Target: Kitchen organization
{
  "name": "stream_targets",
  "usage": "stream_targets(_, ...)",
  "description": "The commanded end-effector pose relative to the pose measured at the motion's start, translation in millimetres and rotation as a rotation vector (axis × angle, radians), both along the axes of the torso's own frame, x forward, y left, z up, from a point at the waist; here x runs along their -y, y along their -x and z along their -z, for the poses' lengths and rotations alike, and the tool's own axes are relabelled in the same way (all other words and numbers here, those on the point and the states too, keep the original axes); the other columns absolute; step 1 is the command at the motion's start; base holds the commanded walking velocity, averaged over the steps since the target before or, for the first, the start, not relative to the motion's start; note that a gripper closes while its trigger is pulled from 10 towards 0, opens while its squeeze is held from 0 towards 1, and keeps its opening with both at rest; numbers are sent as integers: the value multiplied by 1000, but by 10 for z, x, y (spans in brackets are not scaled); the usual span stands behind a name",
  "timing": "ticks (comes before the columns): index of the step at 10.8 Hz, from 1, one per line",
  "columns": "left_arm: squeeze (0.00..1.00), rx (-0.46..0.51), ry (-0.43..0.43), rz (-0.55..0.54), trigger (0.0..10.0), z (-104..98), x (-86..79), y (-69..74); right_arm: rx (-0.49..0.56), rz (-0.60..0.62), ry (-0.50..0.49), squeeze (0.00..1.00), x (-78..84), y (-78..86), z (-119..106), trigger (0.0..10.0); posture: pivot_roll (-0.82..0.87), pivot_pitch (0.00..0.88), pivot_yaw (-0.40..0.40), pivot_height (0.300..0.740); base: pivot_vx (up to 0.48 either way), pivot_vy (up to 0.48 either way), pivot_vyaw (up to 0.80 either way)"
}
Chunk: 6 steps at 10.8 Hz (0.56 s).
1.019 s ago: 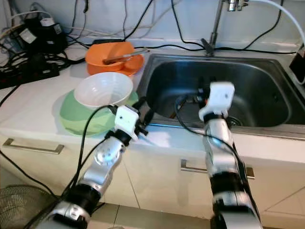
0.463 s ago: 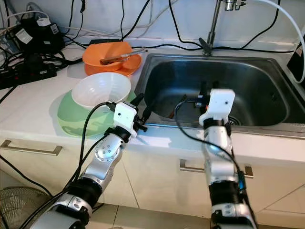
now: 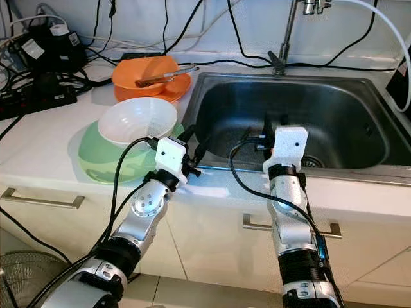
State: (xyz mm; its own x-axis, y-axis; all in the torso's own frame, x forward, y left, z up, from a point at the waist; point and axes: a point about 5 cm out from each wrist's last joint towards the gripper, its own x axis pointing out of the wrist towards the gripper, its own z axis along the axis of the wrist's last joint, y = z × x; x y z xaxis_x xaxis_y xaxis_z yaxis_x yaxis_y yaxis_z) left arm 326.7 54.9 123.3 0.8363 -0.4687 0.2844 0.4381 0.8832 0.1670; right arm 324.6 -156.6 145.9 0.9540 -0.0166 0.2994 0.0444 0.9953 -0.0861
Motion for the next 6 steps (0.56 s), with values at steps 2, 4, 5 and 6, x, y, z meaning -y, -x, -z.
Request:
stream_targets(2,0,-5,-2,-16,10000,20,-47,-9,-17,-7,3,0,-53,14,34,10000,-39,0,44,740,0,0,0)
stream_targets(4,0,24,-1,-18,10000,-36,-47,1,-22,-7,-5,0,-73,33,50,10000,-36,0,47,740,0,0,0)
stream_targets(5,0,88,-15,-9,10000,-186,-17,-4,-41,-4,-9,0,-78,46,99,10000,-28,0,48,740,0,0,0)
stream_targets(6,0,156,9,5,10000,-405,7,-14,-52,-2,-8,0,-87,56,126,10000,-15,0,46,740,0,0,0)
